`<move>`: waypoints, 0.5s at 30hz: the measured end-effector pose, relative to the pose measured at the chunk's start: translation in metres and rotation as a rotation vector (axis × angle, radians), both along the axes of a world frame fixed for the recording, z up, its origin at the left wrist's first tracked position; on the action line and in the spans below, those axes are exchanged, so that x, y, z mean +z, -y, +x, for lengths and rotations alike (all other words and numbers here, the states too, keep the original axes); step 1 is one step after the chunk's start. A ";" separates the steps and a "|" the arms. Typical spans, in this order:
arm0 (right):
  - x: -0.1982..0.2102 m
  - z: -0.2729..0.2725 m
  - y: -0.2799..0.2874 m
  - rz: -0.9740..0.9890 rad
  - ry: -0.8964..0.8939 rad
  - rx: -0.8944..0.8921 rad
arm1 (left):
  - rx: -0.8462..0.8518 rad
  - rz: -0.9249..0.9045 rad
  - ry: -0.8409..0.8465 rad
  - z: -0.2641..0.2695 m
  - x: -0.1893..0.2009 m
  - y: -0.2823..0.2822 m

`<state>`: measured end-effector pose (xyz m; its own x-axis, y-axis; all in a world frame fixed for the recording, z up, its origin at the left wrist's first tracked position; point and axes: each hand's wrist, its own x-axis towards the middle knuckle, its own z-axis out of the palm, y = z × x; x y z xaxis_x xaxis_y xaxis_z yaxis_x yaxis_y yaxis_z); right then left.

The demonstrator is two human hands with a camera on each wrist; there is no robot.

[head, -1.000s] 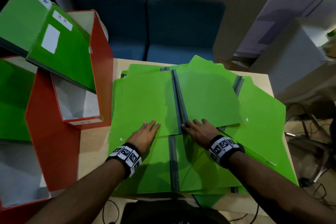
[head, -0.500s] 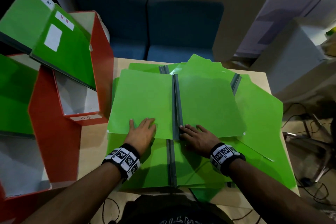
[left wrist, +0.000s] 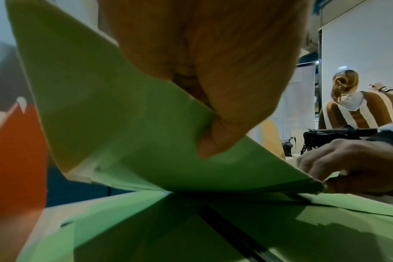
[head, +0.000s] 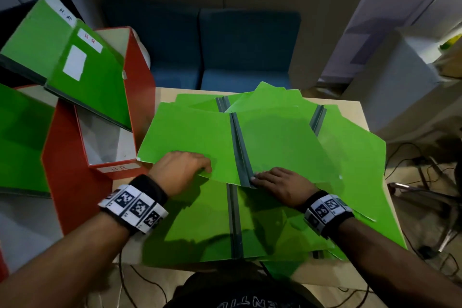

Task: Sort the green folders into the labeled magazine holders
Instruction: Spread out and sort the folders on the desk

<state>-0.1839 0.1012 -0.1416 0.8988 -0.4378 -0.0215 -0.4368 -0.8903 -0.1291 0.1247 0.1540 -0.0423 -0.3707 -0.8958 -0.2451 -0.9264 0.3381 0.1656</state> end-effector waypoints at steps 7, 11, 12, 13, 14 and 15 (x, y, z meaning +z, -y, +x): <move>0.054 -0.011 0.008 -0.037 0.283 -0.050 | -0.101 0.030 -0.123 0.018 0.042 0.015; 0.093 -0.008 0.005 -0.100 0.454 -0.136 | -0.167 -0.194 -0.183 0.020 0.064 0.019; 0.102 -0.007 0.005 -0.126 0.478 -0.151 | -0.196 -0.255 -0.205 0.020 0.069 0.021; 0.110 -0.006 0.005 -0.157 0.494 -0.155 | -0.224 -0.312 -0.221 0.021 0.074 0.024; 0.117 -0.006 0.005 -0.191 0.504 -0.150 | -0.247 -0.370 -0.225 0.021 0.079 0.027; 0.124 -0.006 0.006 -0.227 0.512 -0.137 | -0.258 -0.425 -0.218 0.020 0.085 0.030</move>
